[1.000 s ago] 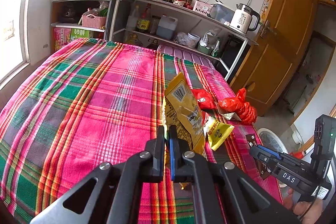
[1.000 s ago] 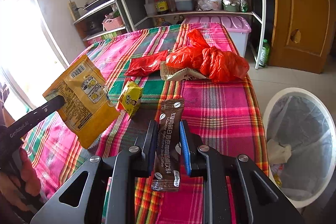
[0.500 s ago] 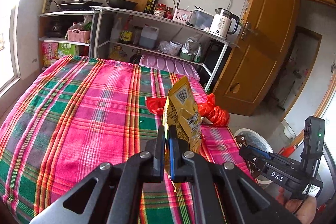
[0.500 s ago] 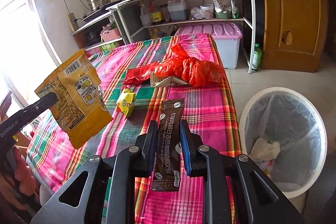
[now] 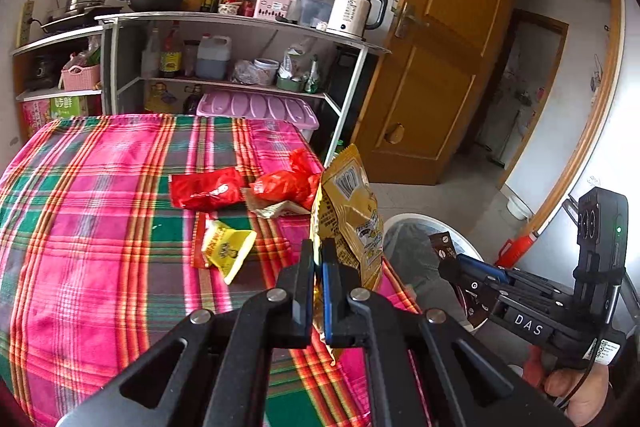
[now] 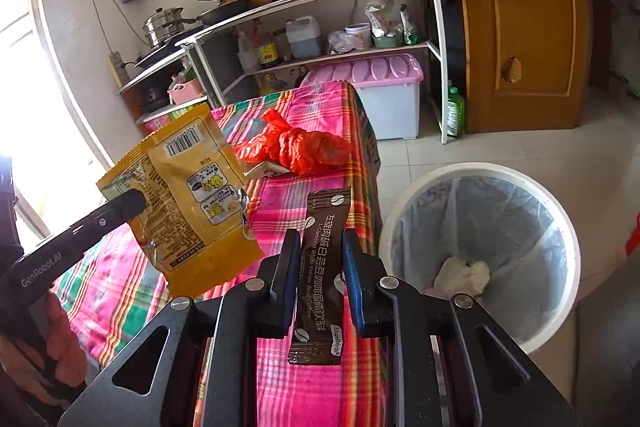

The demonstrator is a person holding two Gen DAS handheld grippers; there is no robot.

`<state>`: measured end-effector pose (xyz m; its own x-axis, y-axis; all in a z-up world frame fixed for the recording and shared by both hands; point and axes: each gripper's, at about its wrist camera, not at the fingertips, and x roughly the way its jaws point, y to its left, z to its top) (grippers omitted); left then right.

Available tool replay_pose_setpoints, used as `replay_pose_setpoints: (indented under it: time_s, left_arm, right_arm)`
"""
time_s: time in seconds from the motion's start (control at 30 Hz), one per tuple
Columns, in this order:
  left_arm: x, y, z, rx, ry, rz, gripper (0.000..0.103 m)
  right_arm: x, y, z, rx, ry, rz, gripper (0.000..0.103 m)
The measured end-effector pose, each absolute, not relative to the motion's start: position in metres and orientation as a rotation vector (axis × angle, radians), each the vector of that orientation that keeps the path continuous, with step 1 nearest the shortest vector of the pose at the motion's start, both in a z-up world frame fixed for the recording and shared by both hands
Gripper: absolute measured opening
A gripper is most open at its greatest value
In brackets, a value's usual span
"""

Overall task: Collect trash
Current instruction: 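Carry the yellow chip bag and chocolate wrapper over the trash bin with both tools, then open the left tool dropping the chip bag while the right tool drops the wrapper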

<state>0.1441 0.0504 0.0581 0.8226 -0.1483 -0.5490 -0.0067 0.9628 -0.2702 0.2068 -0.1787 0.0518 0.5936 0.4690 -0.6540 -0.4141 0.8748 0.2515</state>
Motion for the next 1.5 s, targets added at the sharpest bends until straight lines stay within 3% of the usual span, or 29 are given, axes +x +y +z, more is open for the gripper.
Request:
replay_pose_setpoints:
  time_s: [0.43, 1.23, 1.4, 1.5]
  left_arm:
    - [0.191, -0.020, 0.057, -0.233, 0.637, -0.218, 0.003]
    - [0.253, -0.092, 0.008, -0.211, 0.797, -0.321, 0.004]
    - [0.259, -0.095, 0.001, -0.219, 0.823, -0.321, 0.006]
    - [0.260, -0.095, -0.001, -0.223, 0.827, -0.320, 0.012]
  right_arm:
    - [0.225, -0.251, 0.042, 0.151, 0.791, 0.387, 0.022]
    - [0.259, -0.307, -0.009, 0.222, 0.910, 0.286, 0.024]
    - [0.265, -0.308, -0.015, 0.225, 0.929, 0.276, 0.025]
    - [0.267, -0.310, -0.019, 0.226, 0.934, 0.268, 0.027]
